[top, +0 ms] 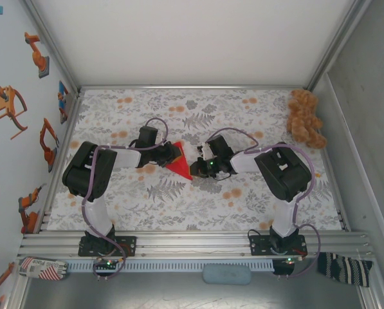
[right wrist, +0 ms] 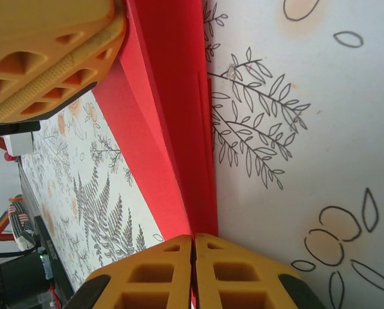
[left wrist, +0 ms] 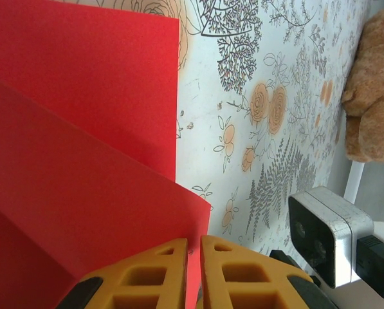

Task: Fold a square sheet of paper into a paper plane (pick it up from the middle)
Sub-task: Fourth fold the wing at the center of the table.

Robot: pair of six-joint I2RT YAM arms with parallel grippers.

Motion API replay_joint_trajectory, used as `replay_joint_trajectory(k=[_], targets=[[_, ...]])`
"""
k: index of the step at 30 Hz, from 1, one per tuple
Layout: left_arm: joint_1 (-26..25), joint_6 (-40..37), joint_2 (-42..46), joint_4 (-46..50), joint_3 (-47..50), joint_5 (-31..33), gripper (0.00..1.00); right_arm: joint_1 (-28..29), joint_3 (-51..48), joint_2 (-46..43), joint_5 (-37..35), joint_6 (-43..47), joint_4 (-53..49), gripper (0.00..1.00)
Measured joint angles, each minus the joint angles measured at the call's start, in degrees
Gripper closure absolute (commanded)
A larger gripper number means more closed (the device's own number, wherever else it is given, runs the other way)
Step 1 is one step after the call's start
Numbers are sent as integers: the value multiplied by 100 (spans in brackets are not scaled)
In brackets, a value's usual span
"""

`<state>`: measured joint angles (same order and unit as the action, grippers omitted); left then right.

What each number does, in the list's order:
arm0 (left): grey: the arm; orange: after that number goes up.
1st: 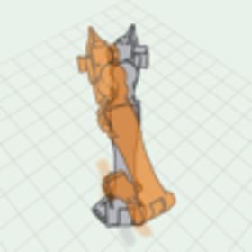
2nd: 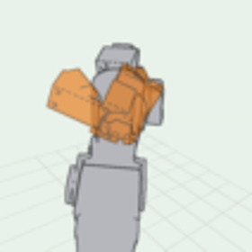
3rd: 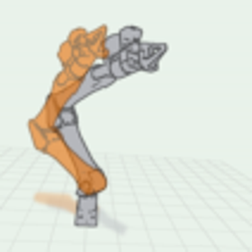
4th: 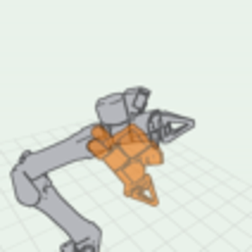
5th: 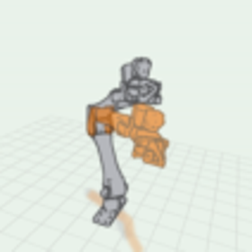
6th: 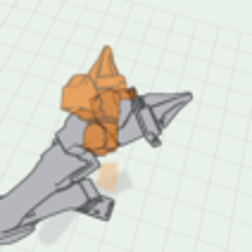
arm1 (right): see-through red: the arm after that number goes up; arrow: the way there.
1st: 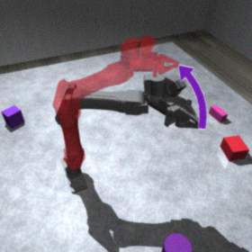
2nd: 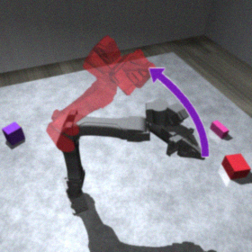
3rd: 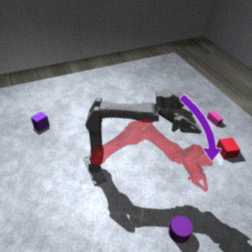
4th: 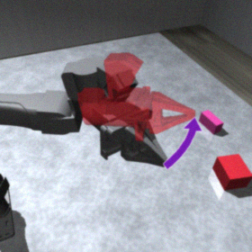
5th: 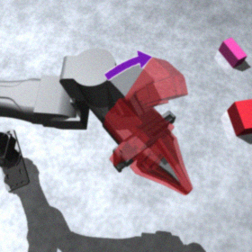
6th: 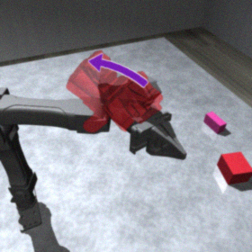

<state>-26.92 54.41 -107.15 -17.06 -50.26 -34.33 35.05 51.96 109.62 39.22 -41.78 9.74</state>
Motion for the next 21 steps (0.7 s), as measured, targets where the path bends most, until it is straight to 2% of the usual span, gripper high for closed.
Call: replay_joint_trajectory(k=[21], targets=[[0,-46,-2,162,-44,90,88,-4,105,72,39,109,-188,93]])
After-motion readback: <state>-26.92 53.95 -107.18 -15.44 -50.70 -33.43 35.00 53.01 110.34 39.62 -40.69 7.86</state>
